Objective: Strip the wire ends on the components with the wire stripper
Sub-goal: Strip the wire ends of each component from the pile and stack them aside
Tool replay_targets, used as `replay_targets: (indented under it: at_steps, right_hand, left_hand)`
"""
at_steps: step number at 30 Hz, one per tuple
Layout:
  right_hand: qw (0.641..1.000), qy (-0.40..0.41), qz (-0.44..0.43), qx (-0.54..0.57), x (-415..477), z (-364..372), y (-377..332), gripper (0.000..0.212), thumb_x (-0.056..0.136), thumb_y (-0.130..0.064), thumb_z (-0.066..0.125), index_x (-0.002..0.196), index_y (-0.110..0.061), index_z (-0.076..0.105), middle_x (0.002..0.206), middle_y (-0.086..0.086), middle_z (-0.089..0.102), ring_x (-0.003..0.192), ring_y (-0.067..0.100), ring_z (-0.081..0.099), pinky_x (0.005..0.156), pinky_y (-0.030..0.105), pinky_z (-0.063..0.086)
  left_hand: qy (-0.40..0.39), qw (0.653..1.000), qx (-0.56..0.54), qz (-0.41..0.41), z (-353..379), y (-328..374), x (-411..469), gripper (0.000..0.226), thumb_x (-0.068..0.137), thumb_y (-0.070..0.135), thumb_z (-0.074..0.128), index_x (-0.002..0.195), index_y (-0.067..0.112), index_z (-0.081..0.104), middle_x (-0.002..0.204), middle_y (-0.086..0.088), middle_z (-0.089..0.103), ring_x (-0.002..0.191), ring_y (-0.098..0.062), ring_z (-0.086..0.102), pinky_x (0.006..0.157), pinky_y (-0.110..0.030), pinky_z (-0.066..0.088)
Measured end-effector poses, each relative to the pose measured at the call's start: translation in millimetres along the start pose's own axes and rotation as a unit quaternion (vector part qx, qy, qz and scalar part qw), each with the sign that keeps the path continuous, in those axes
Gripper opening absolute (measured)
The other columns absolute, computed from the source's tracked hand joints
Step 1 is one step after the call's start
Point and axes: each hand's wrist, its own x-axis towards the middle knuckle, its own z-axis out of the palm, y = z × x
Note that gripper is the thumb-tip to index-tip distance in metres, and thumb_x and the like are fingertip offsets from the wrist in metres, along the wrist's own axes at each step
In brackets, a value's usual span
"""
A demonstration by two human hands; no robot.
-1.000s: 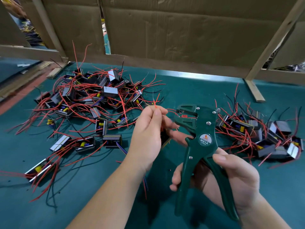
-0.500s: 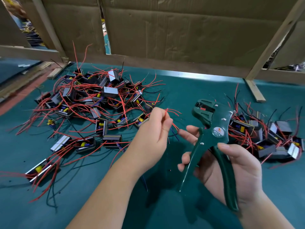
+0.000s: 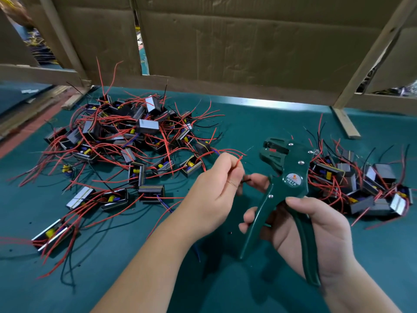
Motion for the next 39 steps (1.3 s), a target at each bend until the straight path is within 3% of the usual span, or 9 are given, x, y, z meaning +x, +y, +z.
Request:
replay_targets:
  at_steps: [3, 7, 12, 16, 19, 24, 28, 34, 39]
  right_hand:
    - [1.0, 0.01, -0.002, -0.003, 1, -2, -5, 0.072, 0.049, -0.027, 0.083, 0.114, 0.001, 0.067, 0.092, 0.026, 0.068, 0.073, 0.035, 0.067, 0.071, 0.049, 0.056]
    - [1.0, 0.004, 0.0, -0.016, 0, -4, -3, 0.078, 0.051, -0.028, 0.083, 0.121, 0.001, 0.063, 0.09, 0.028, 0.066, 0.074, 0.037, 0.066, 0.071, 0.051, 0.055]
    - [0.999, 0.036, -0.003, -0.039, 0, -7, -9, 0.071, 0.054, -0.028, 0.079, 0.118, -0.001, 0.064, 0.116, 0.024, 0.065, 0.071, 0.035, 0.066, 0.067, 0.048, 0.056]
    - [0.991, 0.102, 0.071, -0.056, 2, -10, -11, 0.071, 0.053, -0.026, 0.072, 0.115, 0.006, 0.061, 0.087, 0.029, 0.064, 0.064, 0.037, 0.063, 0.058, 0.047, 0.056]
    - [0.99, 0.054, 0.122, -0.042, 0, -6, -7, 0.076, 0.044, -0.027, 0.085, 0.109, 0.006, 0.067, 0.086, 0.029, 0.063, 0.066, 0.038, 0.063, 0.061, 0.047, 0.055]
    - [0.99, -0.068, 0.123, -0.027, -4, -1, -5, 0.06, 0.063, -0.03, 0.079, 0.111, 0.004, 0.066, 0.084, 0.023, 0.064, 0.07, 0.035, 0.063, 0.067, 0.047, 0.053]
    - [0.99, -0.065, 0.11, -0.068, -5, 0, -4, 0.056, 0.063, -0.031, 0.081, 0.105, 0.004, 0.067, 0.079, 0.024, 0.062, 0.066, 0.037, 0.062, 0.065, 0.049, 0.052]
    - [0.991, -0.056, 0.098, -0.069, -4, -1, -4, 0.06, 0.062, -0.03, 0.082, 0.107, 0.006, 0.065, 0.079, 0.025, 0.06, 0.066, 0.038, 0.061, 0.065, 0.05, 0.052]
    - [0.989, -0.062, 0.09, -0.104, -5, -2, -2, 0.057, 0.066, -0.03, 0.081, 0.108, 0.005, 0.065, 0.08, 0.025, 0.061, 0.068, 0.039, 0.062, 0.067, 0.05, 0.051]
  left_hand:
    - [-0.02, 0.998, -0.052, -0.014, -2, 0, 2, 0.005, 0.094, 0.025, 0.05, 0.091, 0.027, 0.053, 0.076, 0.014, 0.065, 0.071, -0.003, 0.058, 0.067, -0.015, 0.041]
    - [0.016, 0.991, -0.126, -0.044, -5, 2, 2, 0.021, 0.09, 0.009, 0.064, 0.085, 0.029, 0.064, 0.073, 0.013, 0.071, 0.07, 0.001, 0.065, 0.065, -0.008, 0.043]
    - [0.072, 0.982, -0.167, -0.043, -14, 1, 6, 0.019, 0.088, 0.004, 0.066, 0.085, 0.022, 0.07, 0.073, 0.01, 0.073, 0.065, 0.003, 0.064, 0.064, -0.007, 0.044]
    - [0.078, 0.973, -0.215, -0.024, -24, 2, 6, 0.025, 0.09, -0.001, 0.059, 0.093, 0.021, 0.07, 0.078, 0.01, 0.074, 0.067, 0.007, 0.062, 0.062, -0.003, 0.041]
    - [0.081, 0.969, -0.235, -0.008, -26, 4, 5, 0.022, 0.087, 0.0, 0.062, 0.093, 0.019, 0.071, 0.079, 0.008, 0.075, 0.07, 0.005, 0.064, 0.064, -0.004, 0.043]
    - [0.097, 0.97, -0.223, -0.007, -24, 6, 7, 0.023, 0.083, -0.006, 0.064, 0.084, 0.016, 0.07, 0.073, 0.012, 0.073, 0.06, 0.006, 0.062, 0.059, -0.002, 0.041]
    - [0.108, 0.971, -0.213, -0.004, -20, 5, 8, 0.022, 0.083, -0.007, 0.064, 0.081, 0.015, 0.068, 0.059, 0.02, 0.065, 0.054, 0.01, 0.055, 0.056, -0.001, 0.038]
    - [0.139, 0.953, -0.271, -0.003, -18, 6, 8, 0.025, 0.082, -0.005, 0.066, 0.09, 0.018, 0.064, 0.074, 0.007, 0.071, 0.071, 0.0, 0.063, 0.065, -0.01, 0.046]
    - [0.153, 0.94, -0.306, -0.013, -19, 6, 9, 0.028, 0.082, -0.005, 0.066, 0.096, 0.017, 0.057, 0.071, 0.006, 0.071, 0.069, -0.001, 0.064, 0.065, -0.011, 0.047]
